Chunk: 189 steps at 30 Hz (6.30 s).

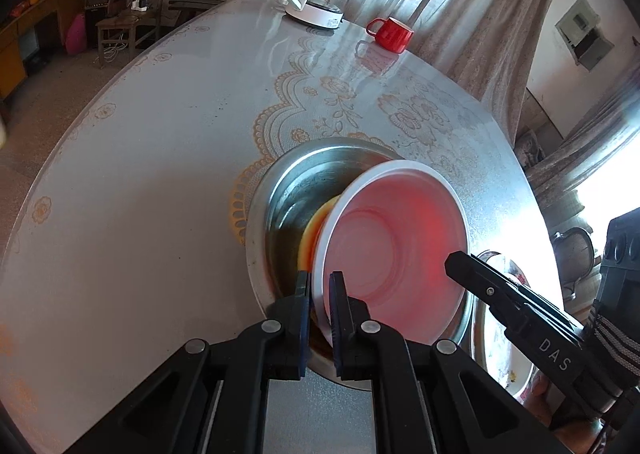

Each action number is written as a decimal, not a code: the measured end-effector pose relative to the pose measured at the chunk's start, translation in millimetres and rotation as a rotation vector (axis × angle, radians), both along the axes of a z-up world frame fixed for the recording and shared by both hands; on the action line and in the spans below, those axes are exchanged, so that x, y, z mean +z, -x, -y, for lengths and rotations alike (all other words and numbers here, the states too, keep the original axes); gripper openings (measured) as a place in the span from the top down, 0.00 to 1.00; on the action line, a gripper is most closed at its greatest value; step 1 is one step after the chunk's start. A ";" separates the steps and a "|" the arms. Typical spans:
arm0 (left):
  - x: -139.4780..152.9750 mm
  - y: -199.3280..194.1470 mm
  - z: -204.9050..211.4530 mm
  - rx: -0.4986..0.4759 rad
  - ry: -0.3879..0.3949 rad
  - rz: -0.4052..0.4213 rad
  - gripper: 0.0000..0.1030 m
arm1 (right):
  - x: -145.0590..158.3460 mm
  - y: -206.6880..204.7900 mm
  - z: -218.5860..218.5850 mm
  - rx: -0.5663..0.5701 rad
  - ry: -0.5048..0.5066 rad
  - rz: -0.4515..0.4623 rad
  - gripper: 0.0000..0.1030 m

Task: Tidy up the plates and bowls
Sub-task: 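Lift the red bowl with the left tool and lower it into the yellow bowl, then open the left tool and withdraw from the nested bowls, then close the right tool on the steel bowl's rim, then lift the nested bowls with the right tool and carry them over the plate stack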

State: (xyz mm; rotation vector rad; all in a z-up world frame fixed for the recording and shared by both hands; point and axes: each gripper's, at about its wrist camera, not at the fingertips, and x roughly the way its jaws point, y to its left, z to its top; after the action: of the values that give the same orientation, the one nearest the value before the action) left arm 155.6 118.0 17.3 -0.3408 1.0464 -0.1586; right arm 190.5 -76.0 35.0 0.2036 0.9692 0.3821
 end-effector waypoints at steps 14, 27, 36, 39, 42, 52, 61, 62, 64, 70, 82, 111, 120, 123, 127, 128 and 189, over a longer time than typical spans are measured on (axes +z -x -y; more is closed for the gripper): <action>1.7 8.4 5.2 0.015 -0.188 0.185 0.82 | -10.8 3.2 -6.7 -0.013 0.143 0.081 0.83; 2.8 18.9 -13.9 0.070 -0.242 0.249 0.69 | -15.0 -11.7 -20.2 0.053 0.222 0.059 0.81; -5.6 22.9 -16.4 0.076 -0.209 0.229 0.70 | -22.4 -15.7 -30.6 0.066 0.289 0.067 0.92; -6.5 23.0 -15.0 0.073 -0.203 0.224 0.69 | -20.8 -19.5 -30.6 0.035 0.308 0.069 0.92; -7.8 23.4 -13.3 0.070 -0.202 0.221 0.69 | -20.7 -22.6 -30.4 0.036 0.303 0.062 0.92; -9.2 24.9 -6.8 0.058 -0.228 0.215 0.69 | -22.5 -19.8 -29.2 0.051 0.257 0.052 0.83; -8.4 33.3 -4.3 0.050 -0.233 0.228 0.70 | -21.2 -10.8 -29.0 0.059 0.241 0.059 0.79; -8.2 34.2 -4.2 0.048 -0.233 0.230 0.70 | -20.7 -9.2 -28.8 0.060 0.238 0.060 0.79; -7.9 36.3 -4.7 0.047 -0.225 0.233 0.70 | -19.0 -6.2 -27.6 0.058 0.230 0.061 0.79; -5.4 43.3 -7.8 0.051 -0.201 0.240 0.69 | -12.3 3.5 -16.6 0.049 0.184 0.067 0.77; -4.6 49.9 -17.5 0.080 -0.162 0.237 0.68 | -1.0 1.8 23.5 -0.013 0.010 0.043 0.77; -18.6 44.1 -46.3 0.154 0.001 0.168 0.62 | -17.7 -38.2 58.8 -0.123 -0.093 -0.056 0.77; -11.4 42.1 -50.2 0.178 0.020 0.193 0.64 | -20.4 -38.7 50.9 -0.080 -0.106 -0.053 0.80; -11.7 33.1 -48.4 0.172 0.029 0.181 0.64 | -22.8 -40.6 41.4 -0.046 -0.077 -0.062 0.84; -10.4 21.4 -42.7 0.148 0.019 0.172 0.65 | -33.0 -43.4 28.8 -0.014 -0.035 -0.093 0.87; -10.7 19.4 -40.8 0.142 0.015 0.175 0.65 | -35.5 -44.1 27.1 -0.009 -0.029 -0.099 0.87; 8.7 76.5 -18.1 0.065 -0.025 0.280 0.84 | -9.3 23.2 23.1 0.012 -0.043 0.018 0.90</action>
State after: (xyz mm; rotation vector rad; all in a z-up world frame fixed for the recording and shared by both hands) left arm 79.0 136.1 26.0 -0.3196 0.7593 -0.1303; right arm 167.3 -99.1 25.8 0.2325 0.9450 0.4153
